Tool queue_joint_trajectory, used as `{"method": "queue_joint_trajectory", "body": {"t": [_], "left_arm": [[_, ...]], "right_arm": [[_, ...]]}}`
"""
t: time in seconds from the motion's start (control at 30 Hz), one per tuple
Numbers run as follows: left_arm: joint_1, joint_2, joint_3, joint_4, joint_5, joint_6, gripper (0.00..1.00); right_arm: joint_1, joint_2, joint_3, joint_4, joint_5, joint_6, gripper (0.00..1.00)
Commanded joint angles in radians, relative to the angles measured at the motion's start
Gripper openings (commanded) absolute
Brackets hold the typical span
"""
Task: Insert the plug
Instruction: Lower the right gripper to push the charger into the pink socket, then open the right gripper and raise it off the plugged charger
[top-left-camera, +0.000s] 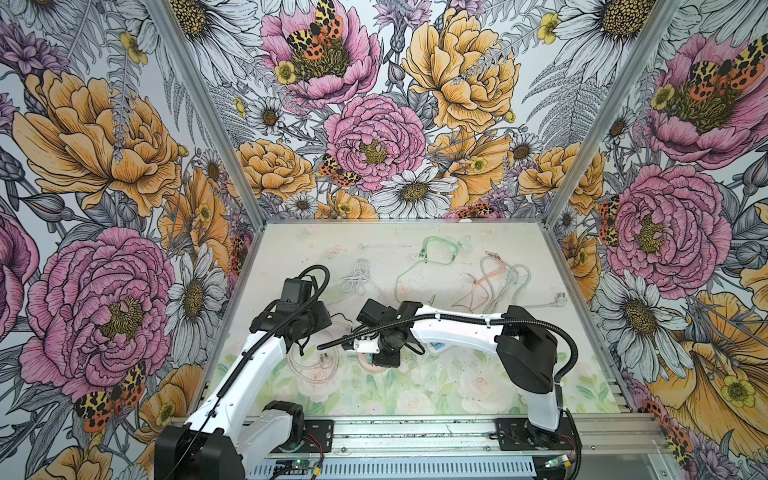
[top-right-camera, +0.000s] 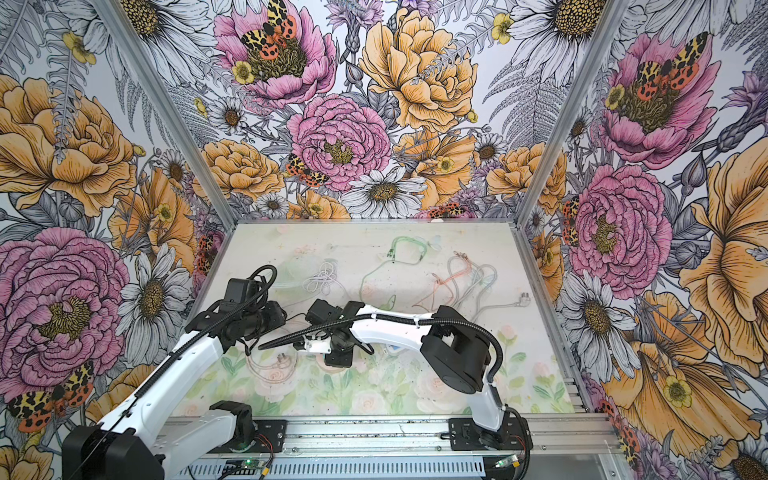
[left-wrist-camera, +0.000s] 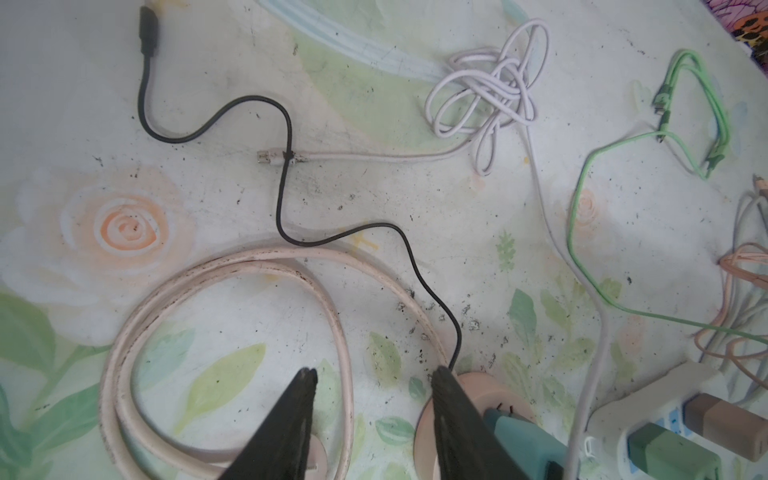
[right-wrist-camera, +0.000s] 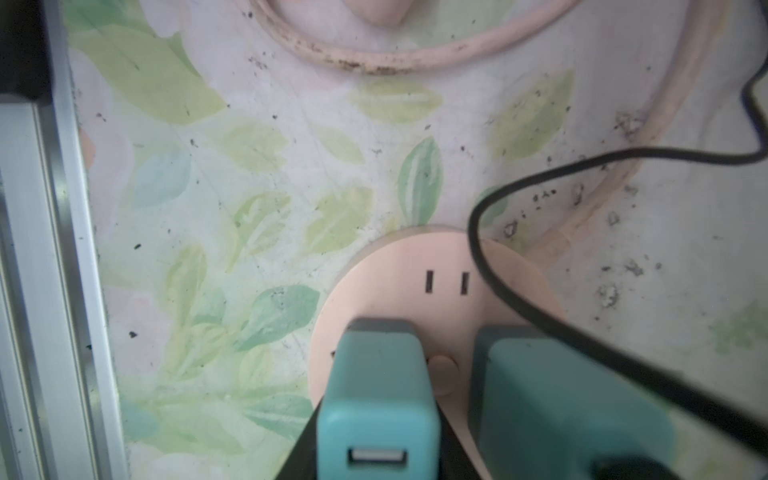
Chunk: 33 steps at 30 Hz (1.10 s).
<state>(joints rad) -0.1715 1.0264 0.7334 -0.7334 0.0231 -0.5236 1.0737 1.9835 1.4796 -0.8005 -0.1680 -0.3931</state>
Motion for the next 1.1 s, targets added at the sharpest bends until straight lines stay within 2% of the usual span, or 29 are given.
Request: {"method": "queue_joint_trajectory", "body": {"t": [0.0, 0.43, 0.57, 0.87, 1.07], "left_arm": [[0.012, -0.027, -0.016, 0.005, 0.017, 0.005, 0.49], [0.015, -0.053, -0.010, -0.017, 0.019, 0.004, 0.51], [0.015, -0.045, -0.001, -0.019, 0.022, 0.005, 0.51], [0.016, -0.023, 0.030, -0.036, 0.019, 0.027, 0.52], [0.013, 0.005, 0.077, -0.036, 0.006, 0.059, 0.54]], "right_arm": [[-0.004, 0.000, -0.010, -0.066, 0.015, 0.013, 0.35], [-0.010, -0.097, -0.075, -0.063, 0.023, 0.032, 0.34], [-0.020, -0.158, -0.106, -0.051, -0.017, 0.053, 0.34], [-0.077, -0.372, -0.219, 0.015, -0.009, 0.112, 0.35], [-0.179, -0.611, -0.363, 0.099, -0.001, 0.164, 0.36]]}}
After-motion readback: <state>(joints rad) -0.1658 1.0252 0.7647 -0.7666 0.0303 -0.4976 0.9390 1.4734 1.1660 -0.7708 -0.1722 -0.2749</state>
